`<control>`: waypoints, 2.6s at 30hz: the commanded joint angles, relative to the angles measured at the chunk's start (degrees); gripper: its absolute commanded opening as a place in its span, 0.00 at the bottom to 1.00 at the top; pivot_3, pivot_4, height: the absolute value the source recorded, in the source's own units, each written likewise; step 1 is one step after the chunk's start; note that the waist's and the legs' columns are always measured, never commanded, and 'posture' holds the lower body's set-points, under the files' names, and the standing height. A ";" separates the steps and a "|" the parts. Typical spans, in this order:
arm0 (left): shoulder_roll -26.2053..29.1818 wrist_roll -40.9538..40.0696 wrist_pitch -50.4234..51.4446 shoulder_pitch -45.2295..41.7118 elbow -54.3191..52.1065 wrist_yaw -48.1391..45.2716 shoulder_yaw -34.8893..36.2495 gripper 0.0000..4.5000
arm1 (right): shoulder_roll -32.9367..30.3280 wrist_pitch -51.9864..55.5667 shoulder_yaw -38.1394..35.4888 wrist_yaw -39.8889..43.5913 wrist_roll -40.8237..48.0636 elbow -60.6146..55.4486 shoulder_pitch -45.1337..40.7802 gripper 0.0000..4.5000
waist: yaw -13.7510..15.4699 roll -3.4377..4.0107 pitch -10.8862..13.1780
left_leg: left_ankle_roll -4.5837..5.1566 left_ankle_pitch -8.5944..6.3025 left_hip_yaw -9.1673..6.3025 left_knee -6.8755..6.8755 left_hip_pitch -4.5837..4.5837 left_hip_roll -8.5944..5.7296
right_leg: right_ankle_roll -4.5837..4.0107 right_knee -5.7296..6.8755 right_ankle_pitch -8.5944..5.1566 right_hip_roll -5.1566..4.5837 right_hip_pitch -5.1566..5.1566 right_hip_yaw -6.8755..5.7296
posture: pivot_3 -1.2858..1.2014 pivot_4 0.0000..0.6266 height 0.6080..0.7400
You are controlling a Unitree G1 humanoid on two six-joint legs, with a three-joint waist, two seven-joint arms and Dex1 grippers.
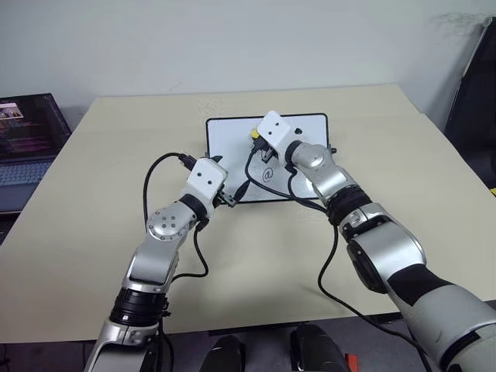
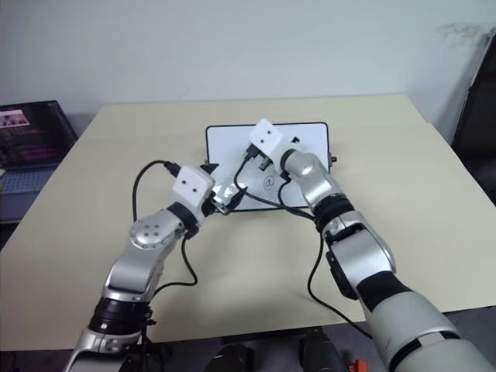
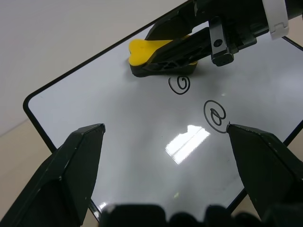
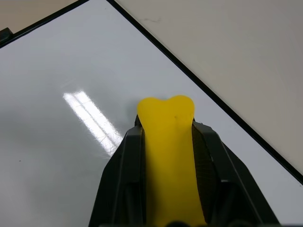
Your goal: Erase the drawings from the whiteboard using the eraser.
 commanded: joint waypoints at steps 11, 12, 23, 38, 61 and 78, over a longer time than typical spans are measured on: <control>0.48 0.50 -1.03 -0.84 -1.47 -0.47 0.21 1.00 | 0.78 1.25 -2.49 0.53 2.53 -5.03 -1.67 0.22 | 0.26 0.02 0.02 | 0.00 0.00 0.00 -0.02 -0.17 0.01 | 0.00 -0.01 0.00 0.00 -0.18 0.01 | 0.52 0.24 1.00; 0.53 0.52 -0.98 -0.72 -1.58 -0.47 0.23 1.00 | 0.82 1.81 -2.51 0.88 2.77 -6.41 -1.18 0.22 | 0.26 0.02 0.03 | -0.01 0.00 0.01 -0.02 -0.22 0.01 | 0.00 -0.01 0.00 0.00 -0.25 0.02 | 0.52 0.24 1.00; 0.74 0.64 -0.98 -1.04 -1.26 -0.73 0.13 1.00 | 0.78 6.35 -2.95 1.85 3.07 -14.21 1.31 0.22 | 0.37 0.02 0.04 | -0.03 0.00 0.04 -0.21 -0.35 0.02 | 0.00 -0.14 0.00 -0.07 -0.43 0.05 | 0.52 0.24 1.00; 0.85 1.00 -0.82 -0.49 -1.57 -0.98 0.76 1.00 | -2.15 2.48 -2.29 0.00 0.79 -2.53 0.91 0.22 | 0.42 0.01 0.03 | -0.02 0.00 0.07 -0.18 -0.30 0.01 | -0.01 -0.06 0.00 -0.06 -0.38 0.05 | 0.52 0.24 1.00; 0.51 0.90 -0.86 -0.42 -1.35 -1.01 0.66 1.00 | -6.38 5.01 -2.03 0.96 0.63 -6.46 6.92 0.22 | 1.11 0.00 0.01 | -0.02 0.00 -0.07 0.04 -0.17 -0.09 | 0.01 -0.04 0.01 -0.02 -0.01 -0.04 | 0.52 0.24 1.00; 0.52 1.02 -1.35 -0.79 -0.89 -1.61 0.07 1.00 | -10.64 9.29 -2.12 2.35 0.54 -15.60 14.56 0.22 | 1.97 -0.09 -0.04 | -0.01 0.01 -0.07 0.08 -0.09 -0.12 | 0.03 -0.06 0.01 -0.02 0.12 -0.08 | 0.52 0.24 1.00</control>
